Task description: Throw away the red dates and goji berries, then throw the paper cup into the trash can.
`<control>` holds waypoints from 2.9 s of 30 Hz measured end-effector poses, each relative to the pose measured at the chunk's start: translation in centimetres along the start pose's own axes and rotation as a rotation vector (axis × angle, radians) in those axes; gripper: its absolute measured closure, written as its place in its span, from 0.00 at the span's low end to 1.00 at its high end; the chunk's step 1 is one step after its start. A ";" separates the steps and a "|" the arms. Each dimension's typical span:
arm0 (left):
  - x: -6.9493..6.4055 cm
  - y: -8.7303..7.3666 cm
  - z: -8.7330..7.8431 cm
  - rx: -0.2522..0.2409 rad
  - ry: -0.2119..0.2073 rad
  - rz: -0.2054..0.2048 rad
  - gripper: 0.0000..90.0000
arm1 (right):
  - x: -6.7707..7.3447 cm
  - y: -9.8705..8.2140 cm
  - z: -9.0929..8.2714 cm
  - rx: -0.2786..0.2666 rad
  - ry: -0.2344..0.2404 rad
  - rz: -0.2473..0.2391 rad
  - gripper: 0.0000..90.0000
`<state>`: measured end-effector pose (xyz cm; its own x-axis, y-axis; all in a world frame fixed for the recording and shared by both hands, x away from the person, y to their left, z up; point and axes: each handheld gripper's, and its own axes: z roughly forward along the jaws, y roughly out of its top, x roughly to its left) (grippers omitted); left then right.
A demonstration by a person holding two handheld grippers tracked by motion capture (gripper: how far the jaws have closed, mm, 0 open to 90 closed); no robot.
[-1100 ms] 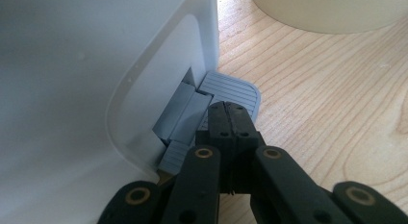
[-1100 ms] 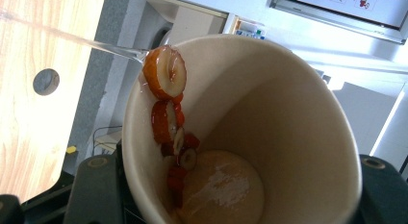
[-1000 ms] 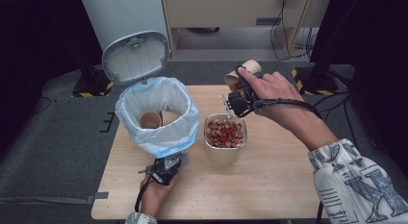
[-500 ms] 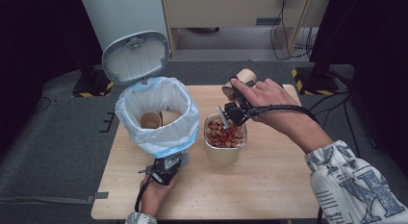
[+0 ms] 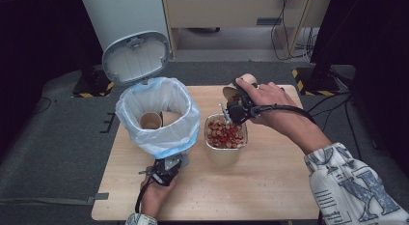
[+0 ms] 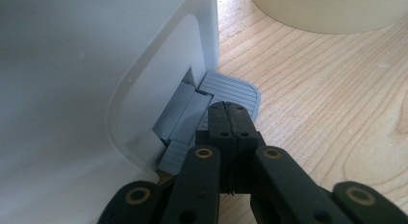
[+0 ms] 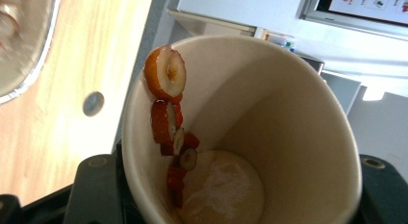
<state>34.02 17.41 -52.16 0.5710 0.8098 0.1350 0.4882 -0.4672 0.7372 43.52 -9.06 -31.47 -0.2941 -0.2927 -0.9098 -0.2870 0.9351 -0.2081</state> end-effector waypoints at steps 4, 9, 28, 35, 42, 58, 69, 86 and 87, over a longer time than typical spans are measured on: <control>0.0 0.0 0.0 0.000 -0.001 -0.001 1.00 | 0.3 -0.2 0.4 -0.013 0.018 0.050 0.40; 0.0 0.0 0.0 0.004 0.001 0.005 1.00 | 0.7 -0.7 0.8 -0.044 0.056 0.158 0.40; 0.0 0.0 0.0 -0.009 -0.004 -0.009 1.00 | 1.3 -2.5 1.4 -0.110 0.137 0.379 0.40; 0.0 0.0 0.0 -0.009 -0.004 -0.009 1.00 | 1.3 -3.2 1.4 -0.126 0.148 0.426 0.40; 0.1 0.0 0.0 0.004 0.000 0.009 1.00 | 1.8 -4.1 1.4 -0.135 0.159 0.474 0.40; 0.0 -0.1 0.0 -0.004 -0.002 -0.013 1.00 | 2.6 -6.5 1.5 -0.161 0.180 0.590 0.39; 0.0 -0.1 0.0 0.002 -0.004 -0.009 1.00 | 3.5 -8.5 1.4 -0.169 0.204 0.683 0.39; 0.1 -0.1 0.0 0.002 -0.005 -0.009 1.00 | 4.9 -10.8 1.5 -0.171 0.252 0.790 0.39; 0.1 -0.1 0.0 0.003 -0.006 -0.010 1.00 | 4.9 -10.9 1.5 -0.174 0.257 0.802 0.39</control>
<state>34.00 17.51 -52.16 0.5702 0.8121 0.1241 0.4954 -0.4604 0.7366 46.58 -20.36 -34.26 -0.6591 0.3876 -0.6445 -0.0336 0.8410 0.5400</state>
